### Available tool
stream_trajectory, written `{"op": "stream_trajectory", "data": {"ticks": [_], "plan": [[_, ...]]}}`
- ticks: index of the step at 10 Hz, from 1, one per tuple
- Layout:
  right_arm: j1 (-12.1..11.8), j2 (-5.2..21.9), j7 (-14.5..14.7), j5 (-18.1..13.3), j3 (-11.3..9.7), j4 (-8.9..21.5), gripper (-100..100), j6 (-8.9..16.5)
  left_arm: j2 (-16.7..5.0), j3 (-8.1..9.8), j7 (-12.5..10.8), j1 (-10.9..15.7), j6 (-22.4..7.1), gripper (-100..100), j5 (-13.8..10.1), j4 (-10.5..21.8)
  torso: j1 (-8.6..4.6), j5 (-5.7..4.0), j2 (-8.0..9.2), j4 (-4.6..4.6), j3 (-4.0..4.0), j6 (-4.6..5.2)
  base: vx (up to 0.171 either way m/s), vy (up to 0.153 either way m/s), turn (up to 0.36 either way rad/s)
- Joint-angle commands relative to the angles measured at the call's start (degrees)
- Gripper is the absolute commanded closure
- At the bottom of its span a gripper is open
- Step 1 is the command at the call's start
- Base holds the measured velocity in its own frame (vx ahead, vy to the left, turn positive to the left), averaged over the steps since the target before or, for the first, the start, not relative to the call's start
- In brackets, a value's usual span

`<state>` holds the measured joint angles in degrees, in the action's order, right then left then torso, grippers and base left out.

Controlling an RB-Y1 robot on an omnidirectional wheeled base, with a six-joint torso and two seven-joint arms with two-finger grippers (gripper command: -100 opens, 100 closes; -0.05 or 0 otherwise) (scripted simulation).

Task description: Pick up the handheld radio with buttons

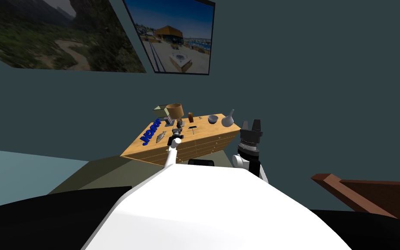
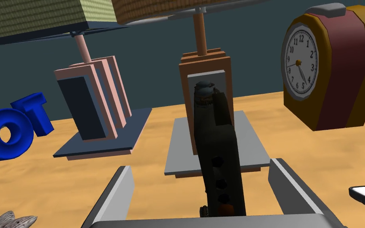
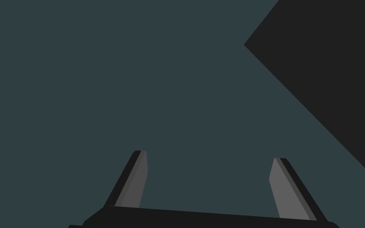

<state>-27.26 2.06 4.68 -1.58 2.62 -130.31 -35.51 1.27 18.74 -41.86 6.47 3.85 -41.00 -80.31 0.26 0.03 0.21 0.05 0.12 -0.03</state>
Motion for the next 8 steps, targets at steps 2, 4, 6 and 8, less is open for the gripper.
{"op": "stream_trajectory", "data": {"ticks": [2,4,6,8], "plan": [[0.0,0.0,0.0,0.0,0.0,0.0,0,0.0,0.0,-0.23,-0.01,1.17,0.79,-100,0.08,3.17,-0.12,-0.02,-0.06,-0.02,-0.04,0.0,-0.016,0.01,-0.002],[0.0,0.0,0.0,0.0,0.0,0.0,0,0.0,0.18,0.16,0.17,4.76,2.81,-100,0.63,7.07,-0.12,-0.03,-0.07,-0.02,-0.04,0.0,-0.041,0.037,0.012],[0.0,0.0,0.0,0.0,0.0,0.0,0,0.0,0.35,0.55,0.36,7.58,4.82,-100,1.18,10.11,-0.14,-0.03,-0.1,-0.03,-0.06,-0.01,-0.028,0.025,0.008],[0.0,0.0,0.0,0.0,0.0,0.0,0,0.0,0.35,0.55,0.36,8.34,4.82,-100,1.18,12.49,-0.1,-0.02,-0.03,-0.01,-0.02,0.0,-0.035,0.031,0.0]]}}
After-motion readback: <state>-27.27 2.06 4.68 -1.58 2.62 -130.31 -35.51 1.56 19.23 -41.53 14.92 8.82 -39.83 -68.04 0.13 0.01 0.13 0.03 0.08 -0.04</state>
